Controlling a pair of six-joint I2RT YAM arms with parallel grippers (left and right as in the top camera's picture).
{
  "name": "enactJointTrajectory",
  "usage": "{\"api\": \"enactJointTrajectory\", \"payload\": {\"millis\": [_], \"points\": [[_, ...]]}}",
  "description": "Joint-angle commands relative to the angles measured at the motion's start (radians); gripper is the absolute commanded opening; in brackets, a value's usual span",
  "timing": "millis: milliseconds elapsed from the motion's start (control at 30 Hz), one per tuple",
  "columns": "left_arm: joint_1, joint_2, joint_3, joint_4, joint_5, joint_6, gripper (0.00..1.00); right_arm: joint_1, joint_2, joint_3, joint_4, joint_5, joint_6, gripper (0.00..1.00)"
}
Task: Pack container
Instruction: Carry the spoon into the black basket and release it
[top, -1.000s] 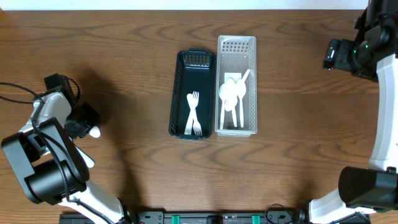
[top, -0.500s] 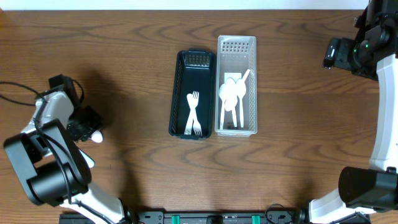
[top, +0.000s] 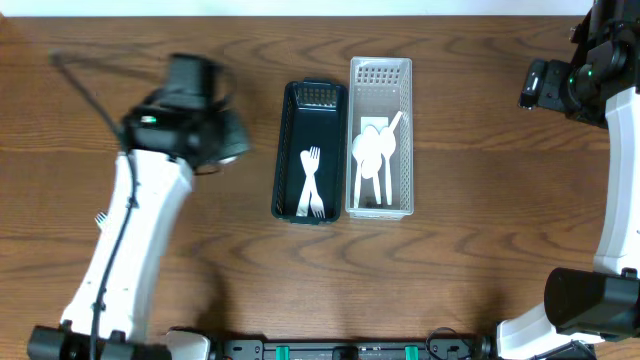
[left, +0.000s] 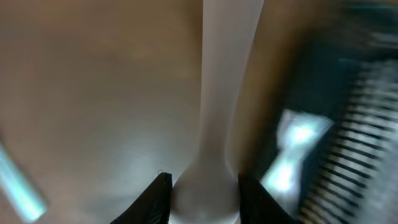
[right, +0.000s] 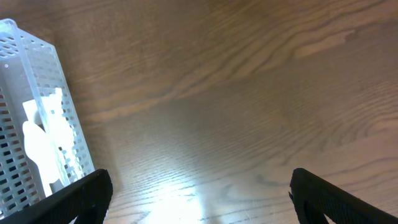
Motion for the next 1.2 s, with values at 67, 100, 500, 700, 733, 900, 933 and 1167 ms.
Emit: {"api": "enactJointTrajectory", "payload": {"millis": [67,100,500,700,733,900,933,1167], "points": [[-0.237,0.012,0.061,0.071,-0.007,0.001,0.06,-0.006,0.0,0.002,-0.008,0.003,-0.015,0.95],[-0.261,0.025,0.061,0.082,-0.008,-0.007,0.06,-0.006,0.0,0.002,-0.01,0.003,-0.015,0.96],[-0.294,0.367,0.06,0.074,0.001,-0.05,0.16,-0.006,0.0,0.002,-0.01,0.003,-0.053,0.97],[-0.295,0.443,0.06,0.067,0.02,-0.049,0.41,-0.006,0.0,0.002,-0.01,0.003,-0.053,0.98],[-0.295,0.437,0.063,0.067,0.019,-0.033,0.41,-0.006,0.0,0.002,-0.009,0.003,-0.053,0.98],[-0.295,0.377,0.113,0.024,0.014,0.052,0.47,-0.006,0.0,0.002,-0.005,0.003,-0.053,0.98],[-0.294,0.357,0.133,0.001,0.014,0.067,0.47,-0.006,0.0,0.002,-0.005,0.003,-0.057,0.98],[-0.247,0.132,0.269,-0.168,-0.198,0.096,0.58,-0.006,0.0,0.002,0.0,0.003,-0.06,0.99]]}}
